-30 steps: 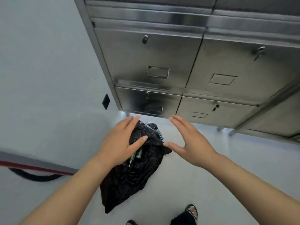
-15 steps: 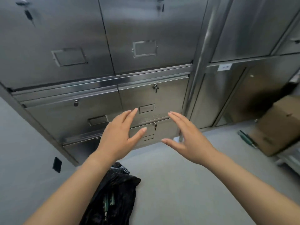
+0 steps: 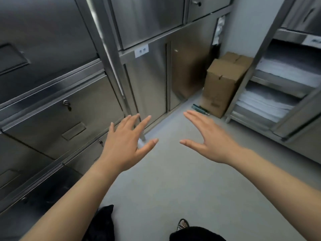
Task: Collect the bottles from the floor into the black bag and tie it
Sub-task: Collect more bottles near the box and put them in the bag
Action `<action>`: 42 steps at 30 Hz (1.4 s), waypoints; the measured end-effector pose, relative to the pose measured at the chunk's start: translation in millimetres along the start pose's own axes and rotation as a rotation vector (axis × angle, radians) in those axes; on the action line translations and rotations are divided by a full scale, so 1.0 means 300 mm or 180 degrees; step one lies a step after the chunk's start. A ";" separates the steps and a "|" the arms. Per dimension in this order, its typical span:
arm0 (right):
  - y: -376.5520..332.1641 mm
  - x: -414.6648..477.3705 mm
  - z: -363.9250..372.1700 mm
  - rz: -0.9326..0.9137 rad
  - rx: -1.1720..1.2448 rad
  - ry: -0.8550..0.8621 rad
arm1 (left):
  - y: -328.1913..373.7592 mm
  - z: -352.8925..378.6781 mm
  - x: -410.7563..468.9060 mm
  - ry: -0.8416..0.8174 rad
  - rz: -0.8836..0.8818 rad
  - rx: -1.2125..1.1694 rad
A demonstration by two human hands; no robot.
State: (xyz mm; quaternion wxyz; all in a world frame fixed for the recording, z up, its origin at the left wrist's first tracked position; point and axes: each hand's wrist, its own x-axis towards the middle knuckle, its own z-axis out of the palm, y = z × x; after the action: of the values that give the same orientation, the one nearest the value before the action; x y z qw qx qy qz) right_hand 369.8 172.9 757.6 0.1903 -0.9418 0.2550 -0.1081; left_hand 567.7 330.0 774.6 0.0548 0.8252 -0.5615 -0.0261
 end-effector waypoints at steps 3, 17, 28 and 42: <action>0.144 -0.021 -0.055 0.0257 -0.0053 0.0038 | 0.105 0.035 0.151 -0.0073 0.0226 -0.0039; 0.544 0.240 -0.118 0.0924 -0.0197 0.0104 | 0.180 0.168 0.749 -0.0220 0.0756 -0.0096; 0.801 0.836 -0.198 0.1106 -0.0356 0.0012 | 0.065 0.161 1.513 -0.0284 0.0904 -0.0364; 1.266 1.205 -0.284 0.1395 -0.0116 0.0153 | 0.168 0.232 2.151 -0.0482 0.1078 -0.0291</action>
State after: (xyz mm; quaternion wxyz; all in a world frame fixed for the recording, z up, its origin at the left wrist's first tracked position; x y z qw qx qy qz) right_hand 483.3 -344.3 715.9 0.1860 -0.8644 0.4599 -0.0820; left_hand 751.4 -292.6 723.4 0.0534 0.7113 -0.6931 -0.1039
